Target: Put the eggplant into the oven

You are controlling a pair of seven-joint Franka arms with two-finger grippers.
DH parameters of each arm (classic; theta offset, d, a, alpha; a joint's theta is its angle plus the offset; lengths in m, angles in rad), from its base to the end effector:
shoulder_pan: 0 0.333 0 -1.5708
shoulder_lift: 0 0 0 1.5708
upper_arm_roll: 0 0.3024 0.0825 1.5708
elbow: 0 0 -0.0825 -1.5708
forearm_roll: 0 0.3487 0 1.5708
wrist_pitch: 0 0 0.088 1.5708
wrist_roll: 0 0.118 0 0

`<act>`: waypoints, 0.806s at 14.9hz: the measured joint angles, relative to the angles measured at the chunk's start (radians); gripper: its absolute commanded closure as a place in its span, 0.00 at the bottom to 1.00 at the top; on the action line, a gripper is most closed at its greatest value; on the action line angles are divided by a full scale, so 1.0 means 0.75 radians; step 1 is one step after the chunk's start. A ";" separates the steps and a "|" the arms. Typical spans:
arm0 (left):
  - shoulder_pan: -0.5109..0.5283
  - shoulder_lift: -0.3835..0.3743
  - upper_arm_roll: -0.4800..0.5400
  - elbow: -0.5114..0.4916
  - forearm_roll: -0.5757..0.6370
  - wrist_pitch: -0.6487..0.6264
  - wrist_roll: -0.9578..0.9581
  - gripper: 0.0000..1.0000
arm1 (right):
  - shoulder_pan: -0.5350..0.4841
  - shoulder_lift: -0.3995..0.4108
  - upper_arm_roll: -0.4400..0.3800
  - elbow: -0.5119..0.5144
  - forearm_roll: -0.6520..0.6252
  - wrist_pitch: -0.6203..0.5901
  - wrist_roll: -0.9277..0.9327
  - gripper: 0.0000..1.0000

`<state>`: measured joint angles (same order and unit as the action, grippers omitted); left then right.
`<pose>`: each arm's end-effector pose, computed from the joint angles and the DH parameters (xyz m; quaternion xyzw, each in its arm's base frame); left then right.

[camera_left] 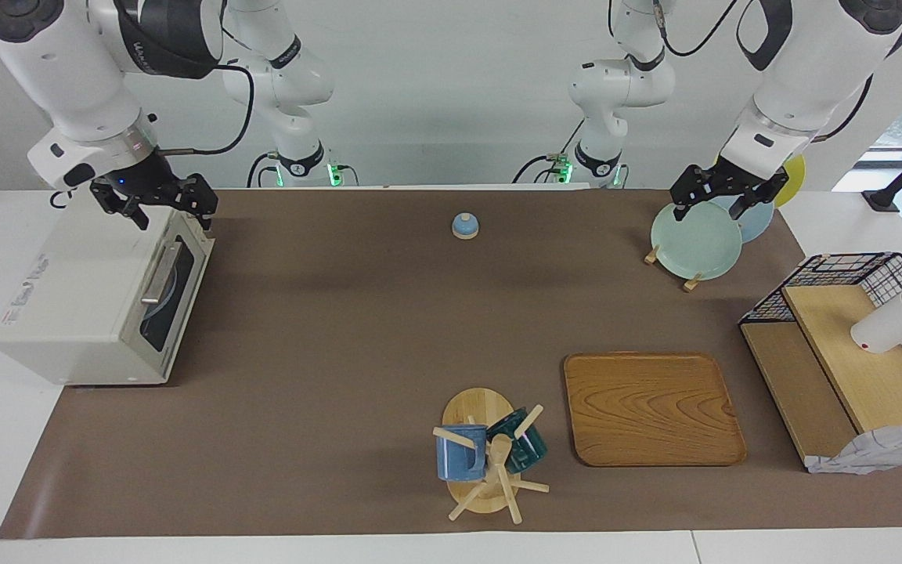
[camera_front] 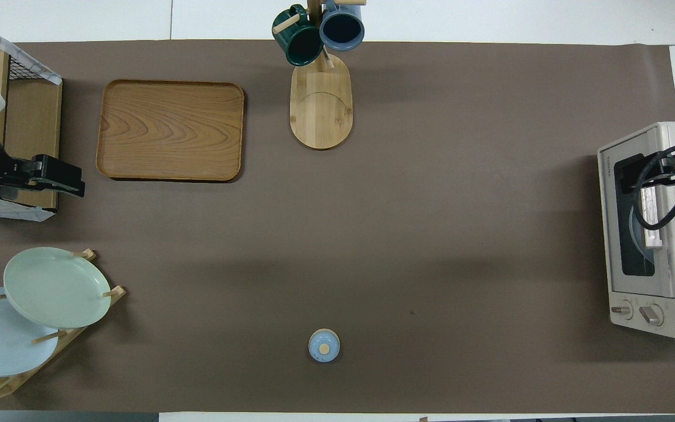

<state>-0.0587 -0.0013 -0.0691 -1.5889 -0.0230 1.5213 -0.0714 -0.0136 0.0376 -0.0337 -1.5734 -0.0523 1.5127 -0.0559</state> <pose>0.5076 -0.0681 0.5886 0.9990 -0.0284 -0.0341 0.0081 0.5207 -0.0308 0.5746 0.9984 0.0040 -0.0504 0.0242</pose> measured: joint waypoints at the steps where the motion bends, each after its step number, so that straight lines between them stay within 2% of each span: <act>1: 0.000 0.000 0.000 0.000 0.000 0.000 0.000 0.00 | 0.000 -0.004 -0.002 -0.002 0.000 0.000 0.000 0.00; 12: 0.000 0.000 0.000 0.000 0.000 0.000 0.000 0.00 | -0.003 -0.018 -0.043 -0.009 0.000 -0.002 0.000 0.00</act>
<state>-0.0587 -0.0013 -0.0691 -1.5889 -0.0230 1.5213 -0.0714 -0.0160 0.0243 -0.0658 -1.5798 -0.0523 1.5114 -0.0559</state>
